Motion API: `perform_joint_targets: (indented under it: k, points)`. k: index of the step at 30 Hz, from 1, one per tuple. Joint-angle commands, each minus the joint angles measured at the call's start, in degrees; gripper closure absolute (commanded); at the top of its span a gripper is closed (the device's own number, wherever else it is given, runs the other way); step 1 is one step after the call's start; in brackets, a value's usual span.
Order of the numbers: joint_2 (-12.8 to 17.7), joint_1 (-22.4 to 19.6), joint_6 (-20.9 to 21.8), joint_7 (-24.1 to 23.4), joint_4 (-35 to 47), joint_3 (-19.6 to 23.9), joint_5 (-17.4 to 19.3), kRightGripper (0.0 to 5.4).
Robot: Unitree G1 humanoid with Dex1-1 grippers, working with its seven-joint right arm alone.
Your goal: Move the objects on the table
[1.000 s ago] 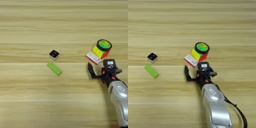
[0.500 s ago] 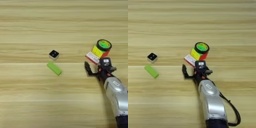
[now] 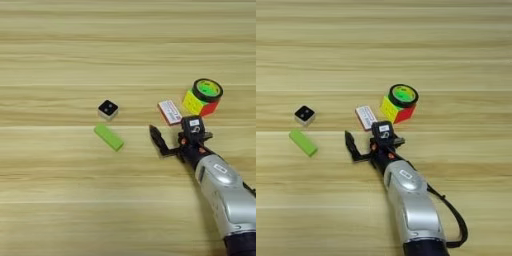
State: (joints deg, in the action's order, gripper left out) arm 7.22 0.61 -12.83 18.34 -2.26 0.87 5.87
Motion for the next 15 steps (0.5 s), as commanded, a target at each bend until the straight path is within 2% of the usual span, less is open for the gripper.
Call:
perform_joint_targets:
  k: [1,15]
  points:
    - [0.4,-1.7,2.8,0.9,3.4,-0.9,0.5,0.06]
    - [0.2,-4.8,4.8,-1.4,-1.9,0.0,-0.4,0.06]
